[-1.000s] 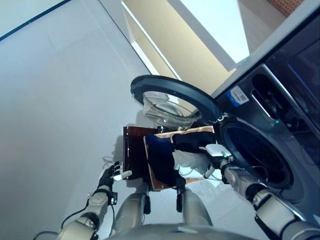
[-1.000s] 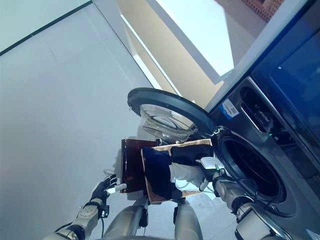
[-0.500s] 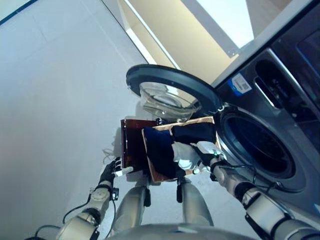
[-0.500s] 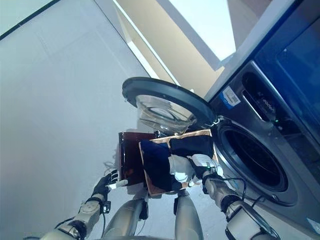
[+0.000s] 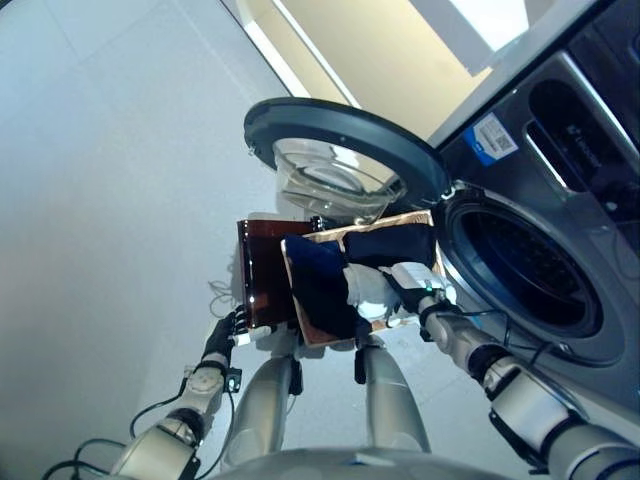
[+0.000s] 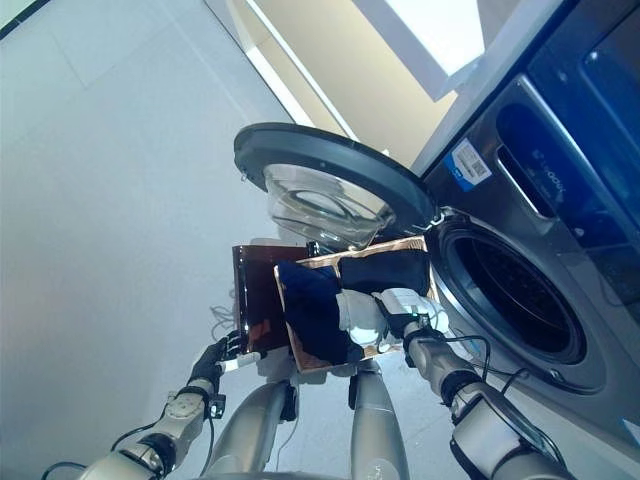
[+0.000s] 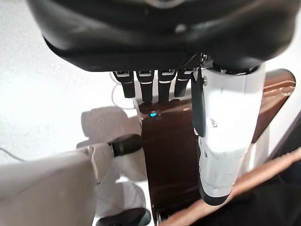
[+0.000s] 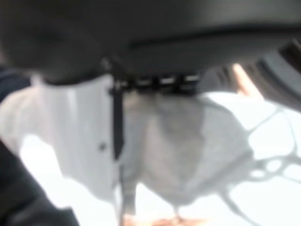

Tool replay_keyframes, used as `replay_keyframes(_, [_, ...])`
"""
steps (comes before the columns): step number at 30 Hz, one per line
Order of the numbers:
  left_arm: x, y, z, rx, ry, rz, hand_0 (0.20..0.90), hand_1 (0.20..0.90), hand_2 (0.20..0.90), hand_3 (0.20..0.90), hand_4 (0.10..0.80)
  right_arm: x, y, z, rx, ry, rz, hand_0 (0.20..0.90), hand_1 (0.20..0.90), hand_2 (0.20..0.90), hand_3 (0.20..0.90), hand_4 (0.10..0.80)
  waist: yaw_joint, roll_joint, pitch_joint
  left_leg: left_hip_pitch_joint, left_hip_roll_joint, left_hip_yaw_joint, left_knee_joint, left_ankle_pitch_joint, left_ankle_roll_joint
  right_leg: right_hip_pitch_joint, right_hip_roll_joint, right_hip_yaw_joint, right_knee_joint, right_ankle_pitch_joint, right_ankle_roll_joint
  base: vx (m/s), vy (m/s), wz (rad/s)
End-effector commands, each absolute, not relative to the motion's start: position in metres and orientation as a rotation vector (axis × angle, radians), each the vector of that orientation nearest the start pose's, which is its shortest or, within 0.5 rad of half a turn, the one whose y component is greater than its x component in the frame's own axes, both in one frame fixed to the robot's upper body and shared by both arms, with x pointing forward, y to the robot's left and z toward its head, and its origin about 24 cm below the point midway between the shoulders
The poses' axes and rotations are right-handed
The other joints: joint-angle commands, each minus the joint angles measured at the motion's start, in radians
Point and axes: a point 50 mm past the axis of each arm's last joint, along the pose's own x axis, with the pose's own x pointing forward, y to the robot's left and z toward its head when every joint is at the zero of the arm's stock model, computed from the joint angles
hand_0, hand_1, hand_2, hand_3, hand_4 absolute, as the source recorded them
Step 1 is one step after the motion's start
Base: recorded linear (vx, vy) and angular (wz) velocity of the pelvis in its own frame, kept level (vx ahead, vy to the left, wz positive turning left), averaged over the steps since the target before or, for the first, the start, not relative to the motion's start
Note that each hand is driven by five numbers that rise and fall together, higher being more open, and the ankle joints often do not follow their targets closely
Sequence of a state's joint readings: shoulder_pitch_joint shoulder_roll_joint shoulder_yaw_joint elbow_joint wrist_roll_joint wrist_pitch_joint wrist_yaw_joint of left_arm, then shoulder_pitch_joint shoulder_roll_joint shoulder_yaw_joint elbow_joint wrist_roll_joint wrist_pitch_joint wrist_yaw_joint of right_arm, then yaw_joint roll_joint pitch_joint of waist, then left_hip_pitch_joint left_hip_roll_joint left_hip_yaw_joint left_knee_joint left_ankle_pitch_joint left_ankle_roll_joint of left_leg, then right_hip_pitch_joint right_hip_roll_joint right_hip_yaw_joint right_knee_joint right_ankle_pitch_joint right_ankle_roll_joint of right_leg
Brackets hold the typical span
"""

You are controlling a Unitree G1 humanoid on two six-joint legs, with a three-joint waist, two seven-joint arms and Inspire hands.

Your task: Pick up the clothes and place them into the washing machine

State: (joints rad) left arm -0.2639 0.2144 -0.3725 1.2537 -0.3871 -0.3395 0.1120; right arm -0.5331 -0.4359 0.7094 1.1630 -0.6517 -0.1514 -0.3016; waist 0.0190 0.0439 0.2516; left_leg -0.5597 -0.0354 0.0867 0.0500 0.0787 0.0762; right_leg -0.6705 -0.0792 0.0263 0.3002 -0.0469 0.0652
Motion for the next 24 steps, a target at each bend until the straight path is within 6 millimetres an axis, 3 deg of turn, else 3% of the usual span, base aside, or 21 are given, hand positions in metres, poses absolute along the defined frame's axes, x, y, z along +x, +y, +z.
replay_keyframes(1, [0.215,0.202,-0.109,0.134,0.621,0.110,0.900,0.900,0.900,0.900,0.800,0.279,-0.220,-0.060,-1.521,0.350,0.522,0.900,0.900,0.900,0.900,0.800,-0.007,0.004,-0.029,-0.092,-0.043,0.013,0.106,-0.069,-0.062,0.014,-0.043,-0.003,-0.256,0.249,0.006,-0.040,0.019,-0.11])
replay_keyframes(9, [0.208,0.199,-0.115,0.126,0.660,0.066,0.900,0.900,0.900,0.900,0.800,0.278,-0.202,-0.064,-1.448,0.385,0.679,0.900,0.900,0.900,0.900,0.800,0.005,-0.002,-0.056,-0.119,-0.047,0.025,0.109,-0.069,-0.057,-0.008,-0.047,0.009,-0.283,0.271,0.012,-0.020,0.011,-0.08])
replay_keyframes(10, [0.207,0.199,-0.116,0.128,0.667,0.060,0.900,0.900,0.900,0.900,0.800,0.276,-0.202,-0.066,-1.448,0.402,0.698,0.549,0.549,0.549,0.549,0.549,0.006,-0.002,-0.063,-0.120,-0.049,0.024,0.109,-0.069,-0.057,-0.009,-0.049,0.009,-0.284,0.271,0.012,0.000,0.000,0.00])
replay_keyframes(11, [0.205,0.199,-0.117,0.126,0.677,0.056,0.900,0.900,0.900,0.900,0.800,0.273,-0.203,-0.068,-1.454,0.419,0.725,0.436,0.436,0.436,0.436,0.469,0.009,-0.001,-0.074,-0.119,-0.051,0.021,0.107,-0.070,-0.056,-0.008,-0.052,0.009,-0.286,0.272,0.012,0.000,0.000,0.00])
replay_keyframes(12, [0.205,0.199,-0.117,0.126,0.677,0.056,0.900,0.900,0.900,0.900,0.800,0.273,-0.203,-0.068,-1.454,0.419,0.725,0.200,0.200,0.200,0.200,0.300,0.008,-0.001,-0.074,-0.119,-0.051,0.021,0.107,-0.070,-0.056,-0.008,-0.052,0.009,-0.286,0.272,0.012,0.000,0.000,0.00])
replay_keyframes(24, [0.197,0.204,-0.121,0.124,0.715,0.063,0.900,0.900,0.900,0.900,0.800,0.275,-0.215,-0.065,-1.430,0.444,0.655,0.200,0.200,0.200,0.200,0.300,0.006,-0.018,-0.107,-0.094,-0.053,0.025,0.113,-0.084,-0.051,0.030,-0.052,0.006,-0.314,0.282,0.011,0.014,-0.007,-0.03])
